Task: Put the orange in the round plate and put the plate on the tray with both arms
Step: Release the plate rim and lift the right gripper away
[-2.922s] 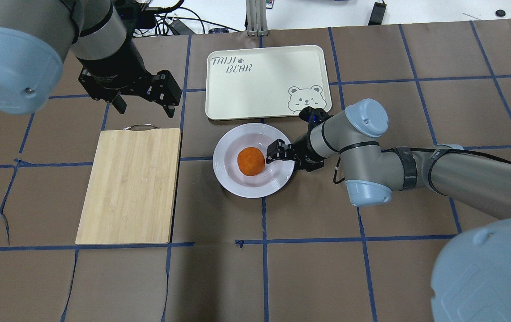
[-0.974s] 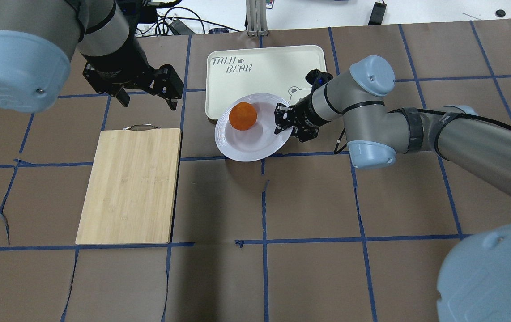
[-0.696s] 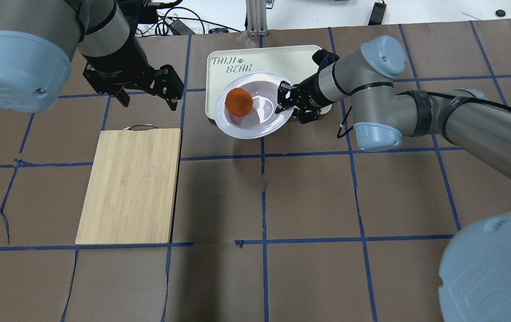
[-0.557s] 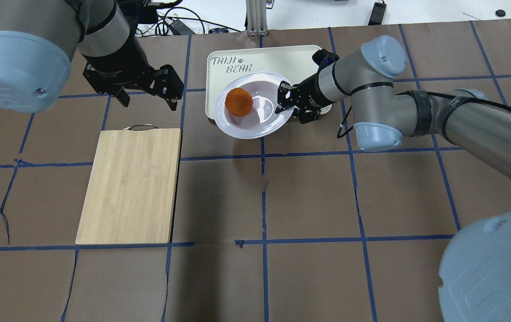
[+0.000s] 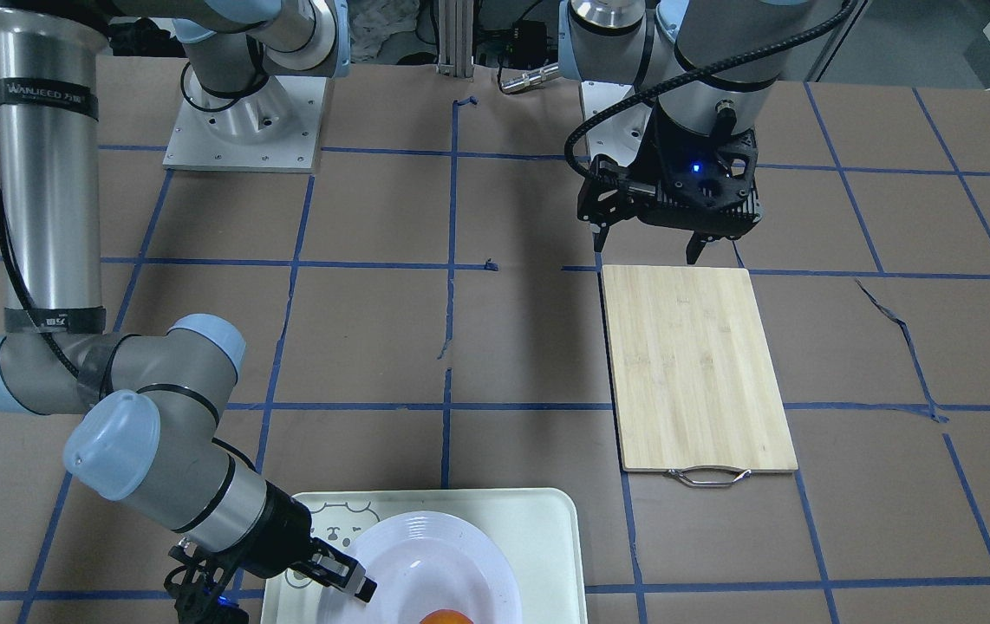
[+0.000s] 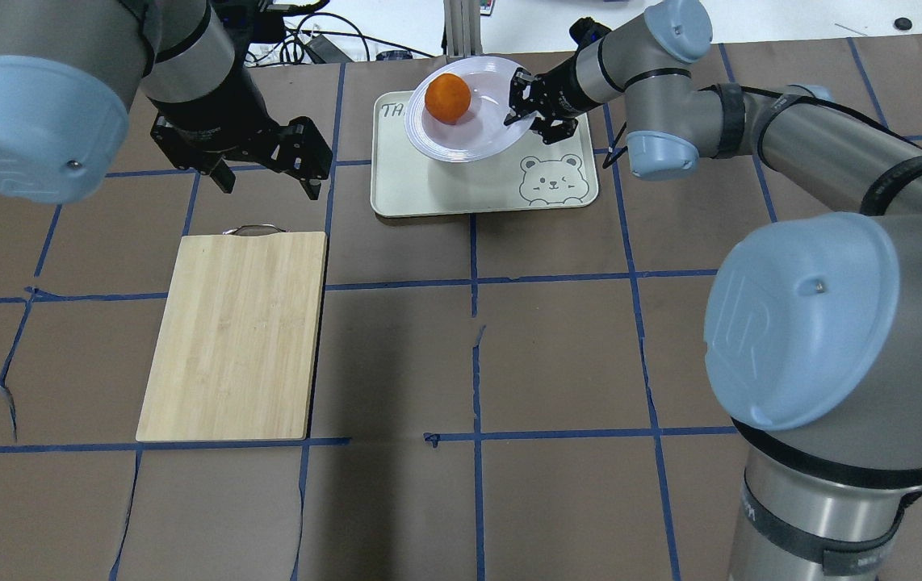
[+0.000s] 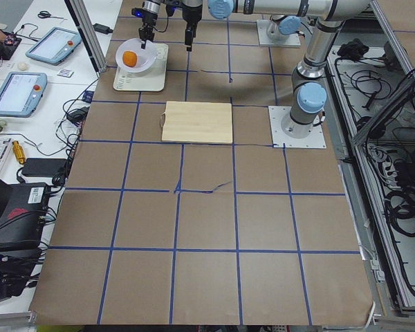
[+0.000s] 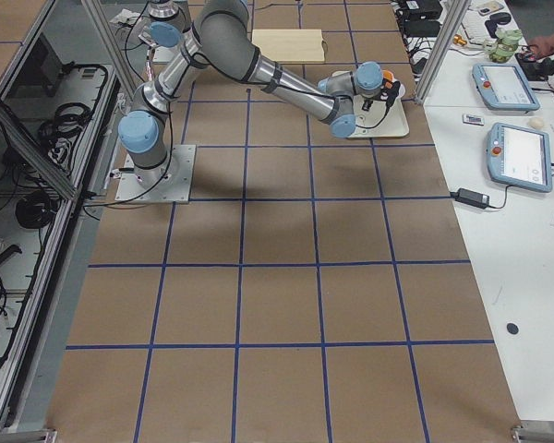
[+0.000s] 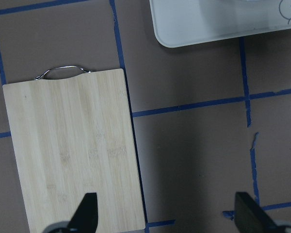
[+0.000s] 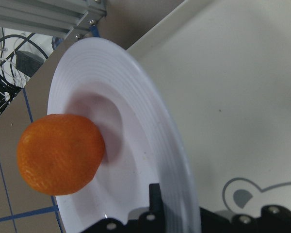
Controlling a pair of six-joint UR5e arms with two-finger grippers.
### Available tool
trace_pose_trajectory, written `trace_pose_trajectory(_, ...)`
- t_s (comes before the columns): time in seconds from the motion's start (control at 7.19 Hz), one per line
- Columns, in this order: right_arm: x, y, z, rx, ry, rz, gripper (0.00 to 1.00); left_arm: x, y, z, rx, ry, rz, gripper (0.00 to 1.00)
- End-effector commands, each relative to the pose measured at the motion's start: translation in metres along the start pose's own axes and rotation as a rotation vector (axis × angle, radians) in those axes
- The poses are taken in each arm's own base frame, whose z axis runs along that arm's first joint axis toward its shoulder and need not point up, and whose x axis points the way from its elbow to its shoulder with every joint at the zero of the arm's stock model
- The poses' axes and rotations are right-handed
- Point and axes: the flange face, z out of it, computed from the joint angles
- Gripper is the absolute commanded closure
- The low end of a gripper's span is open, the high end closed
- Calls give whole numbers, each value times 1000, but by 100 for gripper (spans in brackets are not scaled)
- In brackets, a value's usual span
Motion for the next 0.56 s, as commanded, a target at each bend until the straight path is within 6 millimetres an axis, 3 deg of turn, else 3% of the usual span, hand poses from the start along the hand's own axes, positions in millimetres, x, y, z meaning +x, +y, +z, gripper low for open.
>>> trace_pose_trajectory(0.0, 14, 0, 6, -11, 11, 17, 90, 0, 0, 1, -2, 0, 1, 0)
trace_pose_trajectory(0.28, 27, 14, 12, -37, 21, 40, 88, 0, 0, 2, -4, 0, -1, 0)
trace_pose_trajectory(0.42, 28, 15, 13, -37, 24, 39, 61, 0, -1, 3, -5, 0, -1, 0)
